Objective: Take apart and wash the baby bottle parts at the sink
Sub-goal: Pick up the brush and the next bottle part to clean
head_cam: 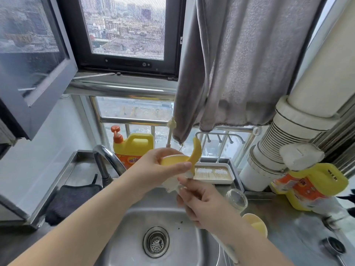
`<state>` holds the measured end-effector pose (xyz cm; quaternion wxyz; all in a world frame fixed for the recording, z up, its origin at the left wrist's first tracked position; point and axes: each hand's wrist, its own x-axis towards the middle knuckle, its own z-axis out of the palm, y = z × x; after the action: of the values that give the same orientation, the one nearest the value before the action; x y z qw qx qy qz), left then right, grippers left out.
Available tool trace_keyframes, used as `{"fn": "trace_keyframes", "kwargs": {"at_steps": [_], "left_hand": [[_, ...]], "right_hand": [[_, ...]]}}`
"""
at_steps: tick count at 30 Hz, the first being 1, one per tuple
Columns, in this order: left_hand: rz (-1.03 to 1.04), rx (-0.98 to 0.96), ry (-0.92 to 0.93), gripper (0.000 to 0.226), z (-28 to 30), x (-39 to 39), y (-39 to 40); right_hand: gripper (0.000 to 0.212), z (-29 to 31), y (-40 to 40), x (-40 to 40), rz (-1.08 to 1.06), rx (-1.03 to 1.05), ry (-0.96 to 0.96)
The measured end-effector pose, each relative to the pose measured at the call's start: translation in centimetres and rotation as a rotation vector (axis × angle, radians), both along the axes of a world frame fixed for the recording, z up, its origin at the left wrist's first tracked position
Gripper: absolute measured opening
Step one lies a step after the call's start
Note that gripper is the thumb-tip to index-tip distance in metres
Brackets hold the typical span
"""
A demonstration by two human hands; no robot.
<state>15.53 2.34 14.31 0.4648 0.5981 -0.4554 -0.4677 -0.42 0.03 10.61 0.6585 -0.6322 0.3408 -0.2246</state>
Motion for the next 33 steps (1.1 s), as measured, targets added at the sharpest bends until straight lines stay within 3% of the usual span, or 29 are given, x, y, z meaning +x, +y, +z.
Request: {"fn": "trace_keyframes", "kwargs": {"at_steps": [3,9,11,14,16,18,22,23,25,27,30,31,33], "left_hand": [[-0.029,0.014,-0.016,0.047,-0.3,0.1,0.0],[0.037,-0.004,0.118,0.054,-0.8,0.1,-0.3],[0.043,0.010,0.178,0.055,-1.0,0.1,-0.3],[0.094,0.028,0.236,0.047,-1.3,0.0,-0.3],[0.119,0.025,0.255,0.041,-1.5,-0.1,-0.5],[0.129,0.024,0.265,0.039,-1.9,0.1,-0.5],[0.097,-0.013,0.446,0.063,-2.6,0.4,-0.1],[0.112,-0.026,0.485,0.065,-2.7,0.4,-0.2],[0.140,-0.032,0.509,0.061,-2.8,0.3,-0.2],[0.141,-0.022,0.477,0.053,-2.8,0.3,-0.1],[0.133,-0.007,0.426,0.037,-2.8,0.3,0.2],[0.136,-0.011,0.421,0.036,-2.8,0.3,0.2],[0.137,-0.021,0.420,0.036,-2.9,0.4,0.0]], "right_hand": [[0.020,-0.2,0.2,-0.2,0.023,-0.048,0.039],[0.022,0.2,0.1,-0.5,0.026,0.250,-0.142],[0.029,0.2,0.1,-0.4,0.002,0.051,0.009],[0.038,0.4,0.1,-0.1,-0.007,-0.546,0.367],[0.037,0.5,0.6,0.3,-0.003,-0.678,0.458],[0.026,0.4,1.1,0.7,0.010,-0.519,0.336],[0.014,0.8,0.8,0.7,-0.031,0.471,-0.263],[0.014,0.7,0.8,0.7,-0.038,0.632,-0.381],[0.015,0.4,1.1,1.0,-0.023,0.700,-0.449],[0.014,0.0,1.3,1.3,-0.013,0.404,-0.243],[0.020,-1.1,0.6,1.0,-0.013,-0.395,0.247],[0.024,-1.1,0.5,1.0,0.004,-0.548,0.334],[0.027,-0.6,0.7,0.9,0.028,-0.548,0.327]]}}
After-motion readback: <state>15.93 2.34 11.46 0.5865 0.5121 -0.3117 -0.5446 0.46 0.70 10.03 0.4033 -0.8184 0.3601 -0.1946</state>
